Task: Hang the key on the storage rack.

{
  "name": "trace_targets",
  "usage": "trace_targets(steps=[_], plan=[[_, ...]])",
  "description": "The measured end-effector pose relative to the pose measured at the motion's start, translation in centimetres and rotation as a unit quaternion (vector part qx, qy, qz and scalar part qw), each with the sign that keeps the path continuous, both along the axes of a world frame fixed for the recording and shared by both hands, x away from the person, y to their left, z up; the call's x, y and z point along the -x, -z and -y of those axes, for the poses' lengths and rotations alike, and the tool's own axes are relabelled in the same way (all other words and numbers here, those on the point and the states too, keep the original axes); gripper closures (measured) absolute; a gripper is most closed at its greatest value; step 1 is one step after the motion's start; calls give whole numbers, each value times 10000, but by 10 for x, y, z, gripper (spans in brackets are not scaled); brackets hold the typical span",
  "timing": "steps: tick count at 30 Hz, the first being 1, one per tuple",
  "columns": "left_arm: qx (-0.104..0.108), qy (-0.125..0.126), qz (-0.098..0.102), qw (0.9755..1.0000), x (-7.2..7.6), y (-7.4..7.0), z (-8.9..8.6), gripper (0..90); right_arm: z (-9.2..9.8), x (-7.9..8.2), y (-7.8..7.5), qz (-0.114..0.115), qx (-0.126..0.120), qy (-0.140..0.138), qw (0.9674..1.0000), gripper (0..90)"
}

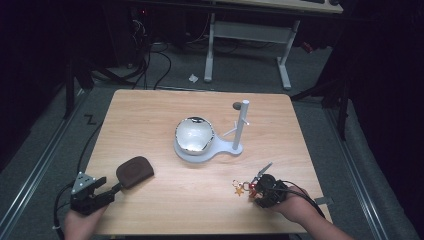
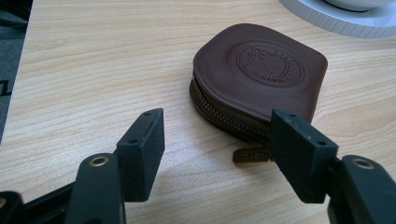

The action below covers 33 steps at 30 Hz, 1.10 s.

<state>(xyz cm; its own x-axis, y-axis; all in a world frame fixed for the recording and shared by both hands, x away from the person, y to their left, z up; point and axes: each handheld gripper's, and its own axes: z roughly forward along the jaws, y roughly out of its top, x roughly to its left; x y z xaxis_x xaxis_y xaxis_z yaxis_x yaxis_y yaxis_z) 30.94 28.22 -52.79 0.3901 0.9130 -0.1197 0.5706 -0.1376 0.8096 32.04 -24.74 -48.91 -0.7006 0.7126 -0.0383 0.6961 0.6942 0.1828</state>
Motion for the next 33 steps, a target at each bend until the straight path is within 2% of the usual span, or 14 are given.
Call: trace_targets(steps=[9, 16, 21, 27, 33], plan=[[29, 4, 0, 10000, 0, 0, 0, 367, -21, -5, -1, -4, -27, -200, 9998, 668], [46, 13, -18, 10000, 0, 0, -1, 368, -27, -9, -7, 0, -39, -253, 9997, 669], [62, 12, -29, 10000, -1, 1, -1, 369, -24, -11, -21, 39, -21, -219, 9998, 670], [43, 26, -48, 10000, -1, 1, 0, 370, -15, -12, -42, 129, 126, -191, 9997, 671], [56, 19, -55, 10000, -1, 1, -1, 370, -9, -12, -57, 138, 232, -176, 9995, 671]])
